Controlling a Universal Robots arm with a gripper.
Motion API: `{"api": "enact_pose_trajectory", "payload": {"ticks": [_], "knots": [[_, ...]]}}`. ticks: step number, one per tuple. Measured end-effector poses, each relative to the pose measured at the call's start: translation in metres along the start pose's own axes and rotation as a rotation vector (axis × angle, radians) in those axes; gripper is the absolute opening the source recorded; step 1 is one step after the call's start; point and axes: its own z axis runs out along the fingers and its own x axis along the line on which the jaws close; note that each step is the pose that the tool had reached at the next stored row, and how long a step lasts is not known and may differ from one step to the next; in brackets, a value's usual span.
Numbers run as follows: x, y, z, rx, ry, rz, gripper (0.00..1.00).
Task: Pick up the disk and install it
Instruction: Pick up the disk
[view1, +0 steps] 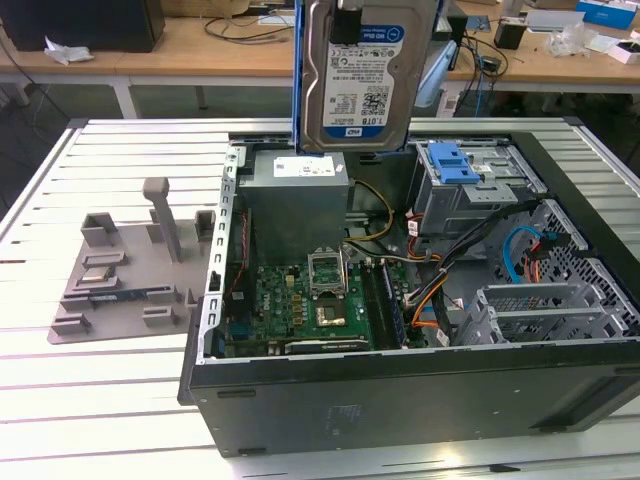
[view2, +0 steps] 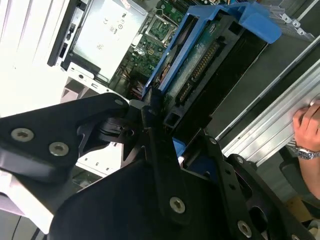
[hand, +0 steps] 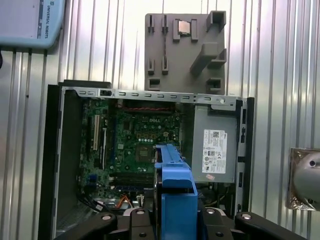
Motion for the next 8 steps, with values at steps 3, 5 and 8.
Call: {"api": "enact_pose_trajectory", "payload": {"ticks": [3, 5, 8], "knots": [[0.0071, -0.0017, 0.0009, 0.0, 0.0, 0.0, 0.37], [0.0103, -0.0025, 0.0014, 0.0, 0.0, 0.0, 0.37], [0.018, -0.0044, 0.0023, 0.0, 0.0, 0.0, 0.37]]}}
